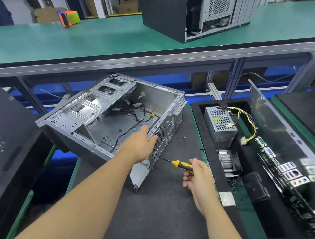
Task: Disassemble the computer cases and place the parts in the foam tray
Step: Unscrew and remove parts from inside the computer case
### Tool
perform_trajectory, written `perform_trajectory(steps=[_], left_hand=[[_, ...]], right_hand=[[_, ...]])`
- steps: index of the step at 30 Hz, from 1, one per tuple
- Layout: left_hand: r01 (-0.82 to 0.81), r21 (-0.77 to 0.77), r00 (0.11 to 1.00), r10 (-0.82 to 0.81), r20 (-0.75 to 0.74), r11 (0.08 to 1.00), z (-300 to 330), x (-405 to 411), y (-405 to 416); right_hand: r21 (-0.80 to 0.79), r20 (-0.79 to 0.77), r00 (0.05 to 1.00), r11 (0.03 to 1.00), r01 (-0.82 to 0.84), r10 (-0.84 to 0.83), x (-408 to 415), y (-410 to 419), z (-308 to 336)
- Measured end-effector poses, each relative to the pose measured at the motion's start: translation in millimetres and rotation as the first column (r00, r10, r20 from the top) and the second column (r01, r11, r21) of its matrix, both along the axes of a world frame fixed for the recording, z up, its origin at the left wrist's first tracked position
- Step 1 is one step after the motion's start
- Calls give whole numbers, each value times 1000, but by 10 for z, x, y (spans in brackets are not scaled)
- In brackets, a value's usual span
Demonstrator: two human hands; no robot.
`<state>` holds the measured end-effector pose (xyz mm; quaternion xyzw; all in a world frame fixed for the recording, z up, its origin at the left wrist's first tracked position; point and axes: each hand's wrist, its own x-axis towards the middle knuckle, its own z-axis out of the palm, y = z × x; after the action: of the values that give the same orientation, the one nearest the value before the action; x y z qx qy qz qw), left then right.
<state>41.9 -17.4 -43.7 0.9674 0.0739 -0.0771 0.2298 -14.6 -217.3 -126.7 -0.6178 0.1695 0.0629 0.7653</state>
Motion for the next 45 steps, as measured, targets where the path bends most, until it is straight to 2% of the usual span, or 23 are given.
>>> perform_trajectory(steps=[2,3,5,7,9,11,12,14,16,18,20,22,23,25,27,29,31,33,36,39,41,43,45], left_hand=[[1,0,1000,-1,3,1000,2,-4,2],[0,-2,1000,0,2,1000,2,-2,1],[-3,-10,1000,3,2,1000,-5,3,0],[-2,-12,1000,2,3,1000,-12,8,2],[-1,-11,1000,1,2,1000,-18,15,5],[0,-13,1000,0,7,1000,-24,20,6],[0,-15,1000,0,10,1000,-24,21,7],[2,-19,1000,-1,16,1000,-23,17,9],[5,-15,1000,-5,21,1000,-21,10,9],[7,-13,1000,-6,19,1000,-19,6,5],[6,-12,1000,-6,19,1000,-19,7,3],[4,-16,1000,-3,21,1000,-16,6,3],[1,-21,1000,0,20,1000,-15,6,3],[0,-27,1000,0,14,1000,-15,7,6],[2,-27,1000,-2,13,1000,-18,9,8],[5,-22,1000,-5,15,1000,-18,10,10],[6,-23,1000,-6,16,1000,-19,10,7],[6,-24,1000,-5,19,1000,-15,9,2],[5,-29,1000,-4,21,1000,-11,6,0],[1,-44,1000,0,19,999,-13,4,4],[-4,-52,1000,5,19,999,-17,5,8],[-6,-56,1000,8,23,998,-21,6,11],[-12,-69,1000,14,27,998,-27,9,17]], right_hand=[[56,-223,974,998,-25,37,47,-30,-6],[57,-286,956,997,-52,66,48,-50,-12],[82,-286,953,994,-74,95,46,-80,-44],[45,-161,982,995,-89,95,13,-82,-38],[-146,28,989,980,-138,144,-37,-104,-40],[-424,169,952,890,-165,257,-92,-143,-16],[-499,206,931,851,-164,300,-101,-158,-10],[-538,258,916,834,-127,306,-105,-170,10],[-517,280,929,853,-65,241,-112,-148,41],[-407,234,960,912,-46,153,-93,-109,47],[-199,109,991,979,-54,77,-58,-47,33],[29,-112,993,999,-29,32,-4,-10,10],[45,-219,975,998,-31,40,19,-17,-5],[15,-298,952,998,-63,64,21,-48,-58],[-12,-235,968,996,-89,83,20,-53,-92],[-233,-37,994,967,-105,99,-17,-47,-107],[-566,212,957,823,-42,195,-60,-68,-168],[-657,374,885,753,42,277,-84,-83,-231],[-602,378,898,796,55,225,-116,-72,-277],[-398,246,969,914,85,17,-100,-52,-218],[-110,109,988,987,118,-106,-43,-39,-136],[122,-91,989,984,128,-118,19,-35,-61],[165,-265,964,983,77,-31,38,-45,-30]])
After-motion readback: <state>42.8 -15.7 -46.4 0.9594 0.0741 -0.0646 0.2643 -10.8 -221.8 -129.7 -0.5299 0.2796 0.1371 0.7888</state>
